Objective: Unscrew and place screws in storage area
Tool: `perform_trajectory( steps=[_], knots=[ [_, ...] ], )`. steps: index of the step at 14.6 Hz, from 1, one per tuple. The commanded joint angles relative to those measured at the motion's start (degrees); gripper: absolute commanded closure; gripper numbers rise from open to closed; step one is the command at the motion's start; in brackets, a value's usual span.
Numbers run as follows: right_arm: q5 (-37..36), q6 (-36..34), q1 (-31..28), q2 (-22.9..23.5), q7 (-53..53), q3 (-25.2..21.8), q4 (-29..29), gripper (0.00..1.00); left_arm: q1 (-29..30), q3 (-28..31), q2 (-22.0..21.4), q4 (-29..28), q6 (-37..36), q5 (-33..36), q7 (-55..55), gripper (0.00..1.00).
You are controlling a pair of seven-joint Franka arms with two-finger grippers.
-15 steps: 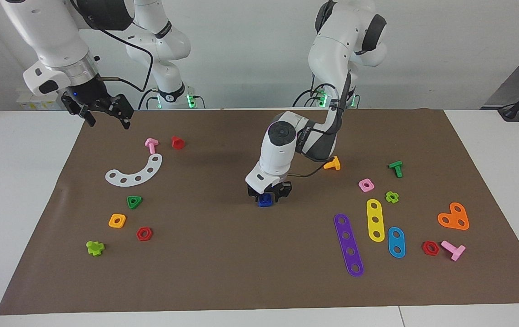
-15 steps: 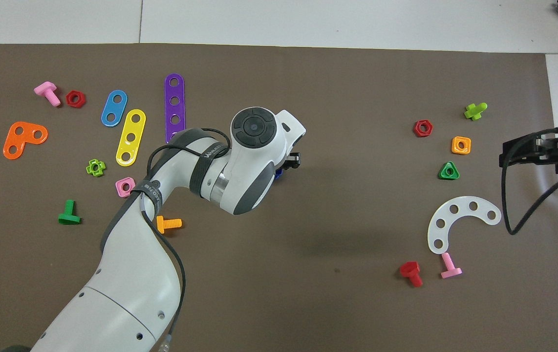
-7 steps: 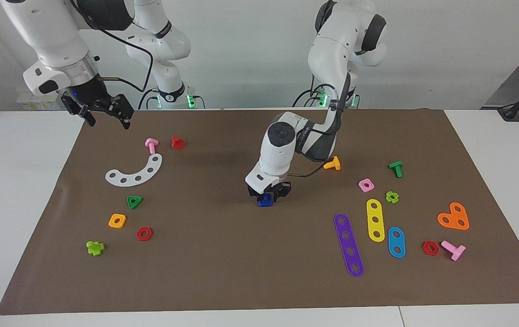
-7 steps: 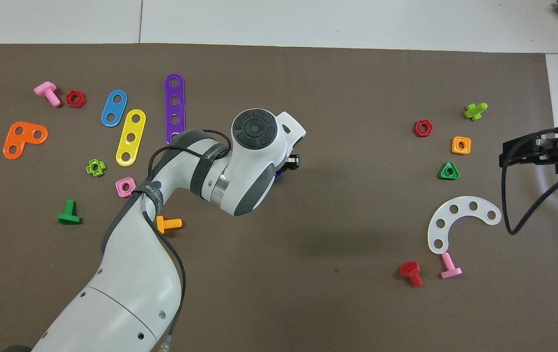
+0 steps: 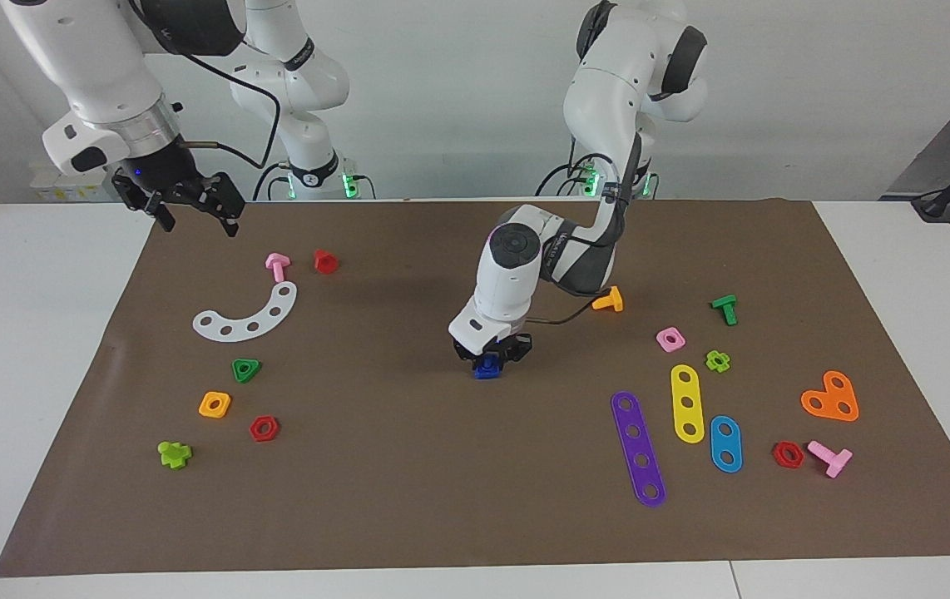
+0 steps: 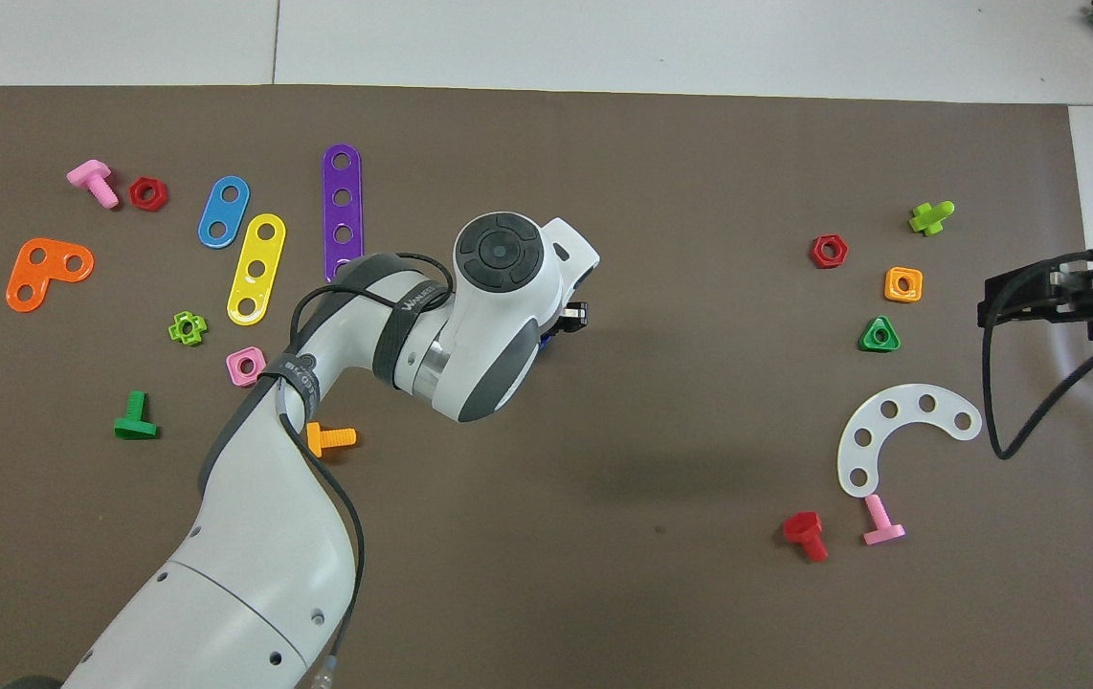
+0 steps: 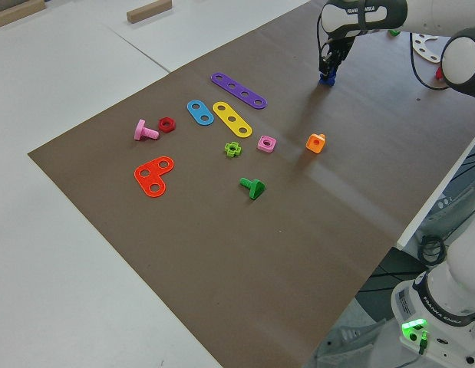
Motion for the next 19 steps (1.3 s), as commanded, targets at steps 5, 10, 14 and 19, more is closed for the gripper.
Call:
perform_trajectory(
  steps=[5,10,14,19],
  knots=[
    [0.94,-0.44,-0.54,-1.03,-1.08,0.36,-0.90,0.00,-0.74,0.86,0.67,3.80,-6.00,0.80,-0.64,0.58],
    [0.94,-0.44,-0.54,-1.03,-1.08,0.36,-0.90,0.00,0.14,1.03,3.31,13.57,-13.67,-0.77,-0.64,0.57],
    [1.03,-0.44,-0.54,-1.03,-1.08,0.36,-0.90,0.00,4.08,1.38,2.79,15.33,-17.27,-1.57,-0.38,0.57],
    [1.03,-0.44,-0.54,-1.03,-1.08,0.36,-0.90,0.00,15.32,0.86,-0.19,11.93,-19.65,-2.88,4.97,0.57]
  ],
)
